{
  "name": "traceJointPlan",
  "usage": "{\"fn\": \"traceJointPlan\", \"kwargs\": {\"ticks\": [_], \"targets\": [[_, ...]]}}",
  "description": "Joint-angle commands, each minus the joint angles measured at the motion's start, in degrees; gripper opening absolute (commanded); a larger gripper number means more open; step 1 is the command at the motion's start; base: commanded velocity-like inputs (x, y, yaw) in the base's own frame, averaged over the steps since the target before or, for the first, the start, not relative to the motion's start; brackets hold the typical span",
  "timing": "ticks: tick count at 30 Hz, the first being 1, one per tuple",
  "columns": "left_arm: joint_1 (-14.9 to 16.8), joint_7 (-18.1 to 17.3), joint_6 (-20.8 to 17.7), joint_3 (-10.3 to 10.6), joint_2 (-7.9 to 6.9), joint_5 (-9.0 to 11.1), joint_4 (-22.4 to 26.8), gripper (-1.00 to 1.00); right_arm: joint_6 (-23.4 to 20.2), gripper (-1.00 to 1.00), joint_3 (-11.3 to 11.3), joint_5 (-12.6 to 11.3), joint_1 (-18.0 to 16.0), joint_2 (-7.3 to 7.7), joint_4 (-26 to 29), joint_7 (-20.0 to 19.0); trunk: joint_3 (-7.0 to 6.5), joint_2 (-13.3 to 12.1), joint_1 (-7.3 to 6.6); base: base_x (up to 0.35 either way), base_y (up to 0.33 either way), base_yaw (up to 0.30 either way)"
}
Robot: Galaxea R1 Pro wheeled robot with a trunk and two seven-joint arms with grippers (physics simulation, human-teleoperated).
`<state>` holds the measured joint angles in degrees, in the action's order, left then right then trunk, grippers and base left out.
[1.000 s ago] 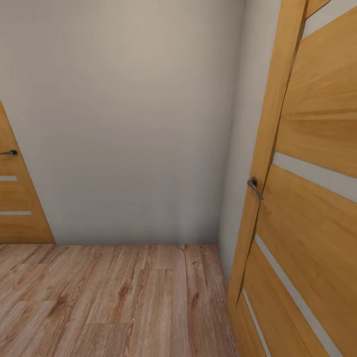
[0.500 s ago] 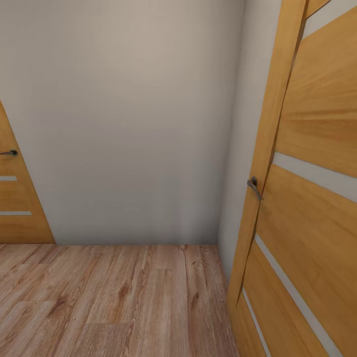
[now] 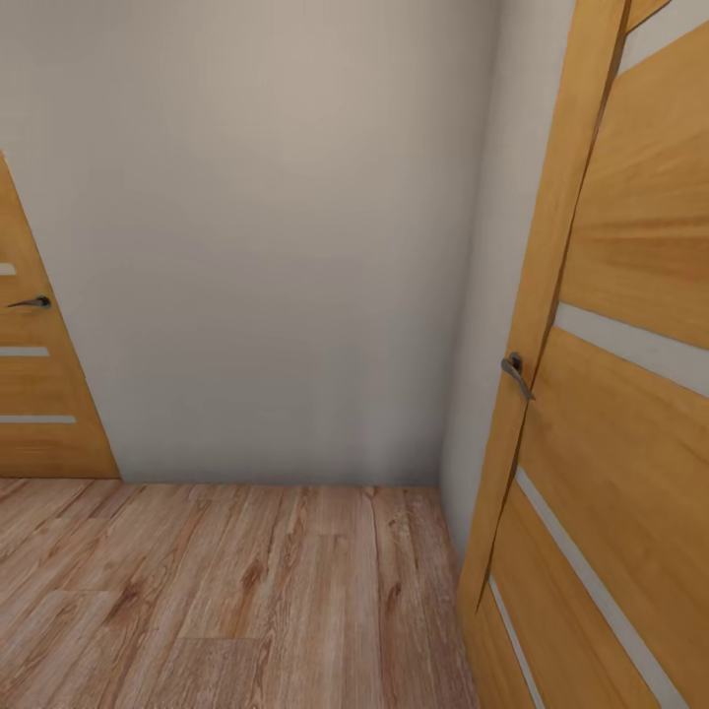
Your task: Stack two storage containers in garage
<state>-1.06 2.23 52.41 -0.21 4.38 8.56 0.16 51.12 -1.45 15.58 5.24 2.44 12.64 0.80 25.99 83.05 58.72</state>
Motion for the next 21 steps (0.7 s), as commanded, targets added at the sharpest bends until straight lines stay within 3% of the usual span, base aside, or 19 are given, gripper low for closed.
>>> {"fn": "traceJointPlan", "kwargs": {"ticks": [1, 21], "targets": [[0.0, 0.23, 0.15, 0.03, 0.02, -0.04, 0.01, 1.0, 0.03, 1.0, -0.13, 0.06, 0.03, 0.02, 0.11, 0.08, 0.03, 0.02, 0.0, 0.0, 0.0, 0.004], [-0.01, 0.23, 0.15, 0.03, 0.15, -0.08, 0.01, 1.0, 0.03, 1.0, -0.14, 0.06, 0.03, 0.02, 0.11, -0.02, 0.03, 0.02, 0.0, 0.075, 0.0, 0.0]]}}
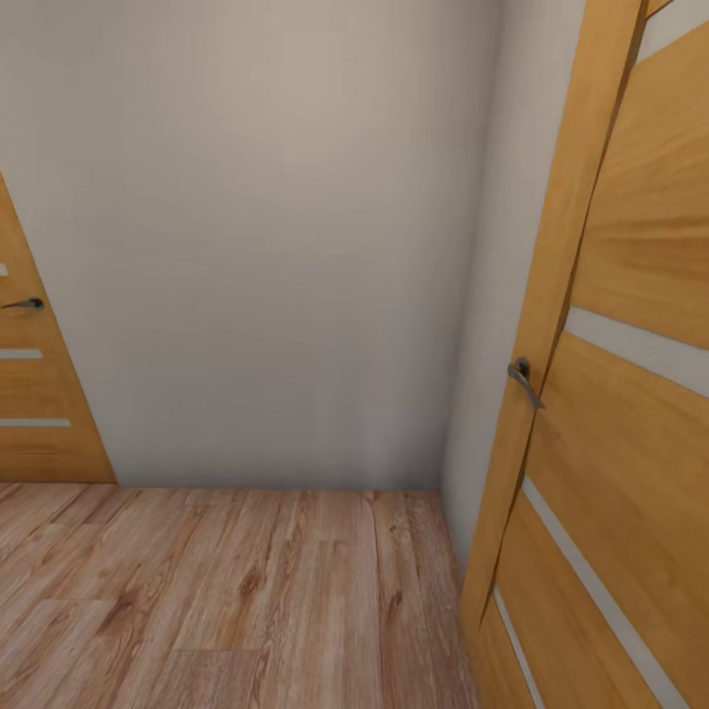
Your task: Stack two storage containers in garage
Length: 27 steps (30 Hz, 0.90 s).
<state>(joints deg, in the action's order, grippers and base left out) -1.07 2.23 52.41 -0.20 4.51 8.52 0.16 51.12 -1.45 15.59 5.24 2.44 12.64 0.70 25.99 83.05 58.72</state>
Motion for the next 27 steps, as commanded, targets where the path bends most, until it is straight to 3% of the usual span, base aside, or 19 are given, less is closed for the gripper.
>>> {"fn": "traceJointPlan", "kwargs": {"ticks": [1, 27], "targets": [[0.0, 0.23, 0.15, 0.03, 0.03, -0.05, 0.01, 1.0, 0.03, 1.0, -0.13, 0.05, 0.02, 0.02, 0.11, 0.06, 0.03, 0.02, 0.0, 0.002, 0.0, 0.0], [0.01, 0.23, 0.15, 0.03, 0.06, -0.08, 0.01, 1.0, 0.03, 1.0, -0.22, 0.05, 0.03, 0.02, 0.11, 0.0, 0.03, 0.02, 0.0, 0.015, 0.0, 0.0]]}}
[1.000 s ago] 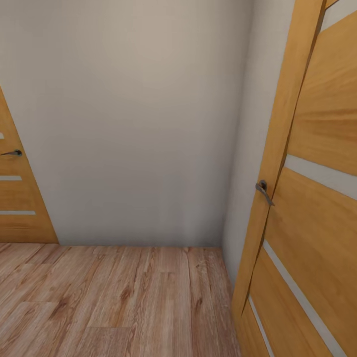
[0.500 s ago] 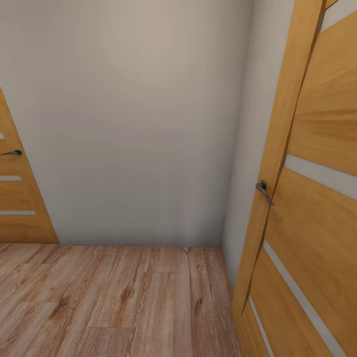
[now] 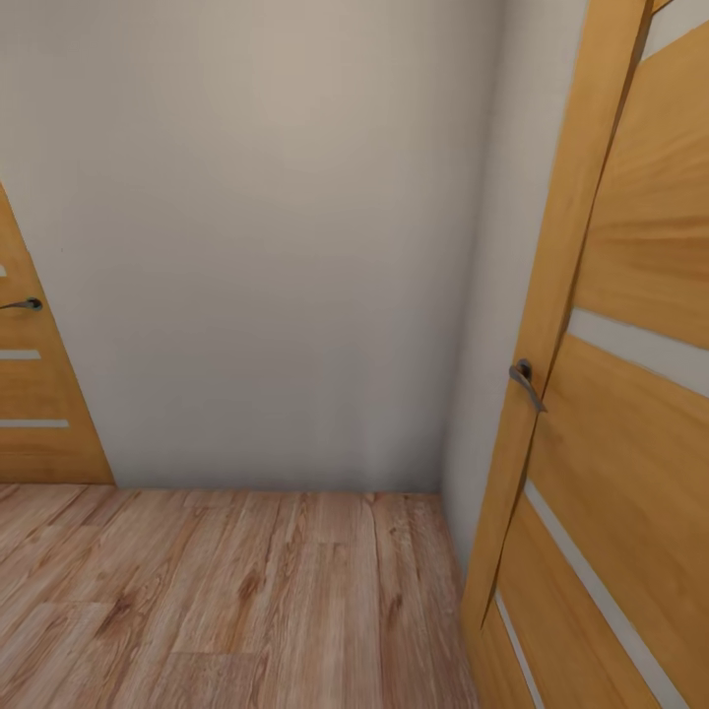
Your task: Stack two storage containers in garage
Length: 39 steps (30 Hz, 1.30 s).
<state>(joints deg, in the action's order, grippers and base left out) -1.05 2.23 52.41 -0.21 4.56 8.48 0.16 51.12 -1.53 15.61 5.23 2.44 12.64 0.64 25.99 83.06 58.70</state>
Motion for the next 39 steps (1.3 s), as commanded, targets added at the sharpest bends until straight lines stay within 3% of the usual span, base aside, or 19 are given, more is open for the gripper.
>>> {"fn": "traceJointPlan", "kwargs": {"ticks": [1, 39], "targets": [[0.0, 0.23, 0.15, 0.03, 0.0, -0.04, 0.01, 1.0, 0.03, 1.0, -0.14, 0.04, 0.03, 0.02, 0.1, 0.07, 0.03, 0.02, 0.02, 0.239, 0.0, 0.0], [0.0, 0.23, 0.15, 0.03, 0.06, -0.04, 0.01, 1.0, 0.03, 1.0, -0.14, 0.03, 0.03, 0.02, 0.1, 0.07, 0.03, 0.02, 0.02, 0.029, 0.0, 0.0]]}}
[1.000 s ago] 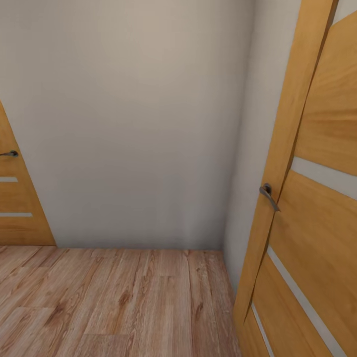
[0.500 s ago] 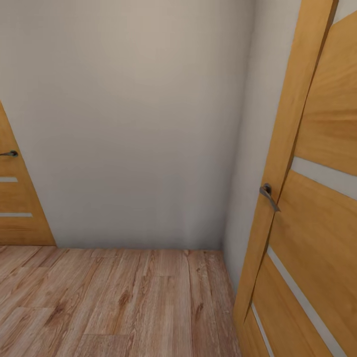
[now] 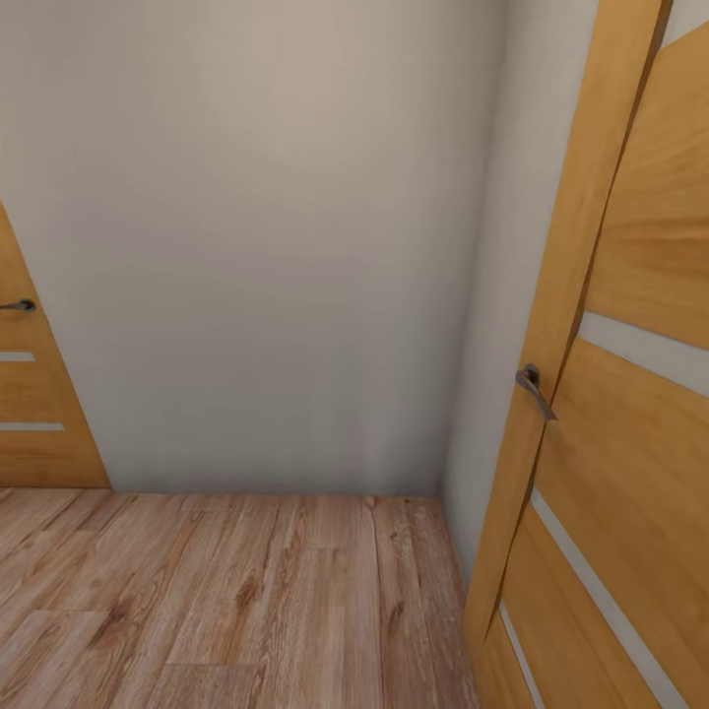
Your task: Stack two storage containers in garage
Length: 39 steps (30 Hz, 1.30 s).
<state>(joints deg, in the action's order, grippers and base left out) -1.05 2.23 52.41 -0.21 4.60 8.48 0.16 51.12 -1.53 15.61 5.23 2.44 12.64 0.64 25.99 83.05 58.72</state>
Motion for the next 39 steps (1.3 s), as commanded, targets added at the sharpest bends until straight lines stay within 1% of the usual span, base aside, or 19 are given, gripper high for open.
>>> {"fn": "traceJointPlan", "kwargs": {"ticks": [1, 8, 39], "targets": [[0.0, 0.23, 0.15, 0.03, 0.01, -0.04, 0.01, 1.0, 0.03, 1.0, -0.14, 0.04, 0.03, 0.02, 0.1, 0.07, 0.03, 0.02, 0.01, 0.068, 0.0, 0.0], [0.0, 0.23, 0.15, 0.03, 0.05, -0.04, 0.01, 1.0, 0.03, 1.0, -0.14, 0.04, 0.04, 0.02, 0.1, 0.07, 0.03, 0.02, 0.01, 0.17, 0.0, 0.0], [0.0, 0.23, 0.15, 0.03, 0.06, -0.04, 0.01, 1.0, 0.03, 1.0, -0.14, 0.12, 0.04, 0.02, 0.1, -0.02, 0.03, 0.02, 0.01, 0.009, 0.0, 0.0]]}}
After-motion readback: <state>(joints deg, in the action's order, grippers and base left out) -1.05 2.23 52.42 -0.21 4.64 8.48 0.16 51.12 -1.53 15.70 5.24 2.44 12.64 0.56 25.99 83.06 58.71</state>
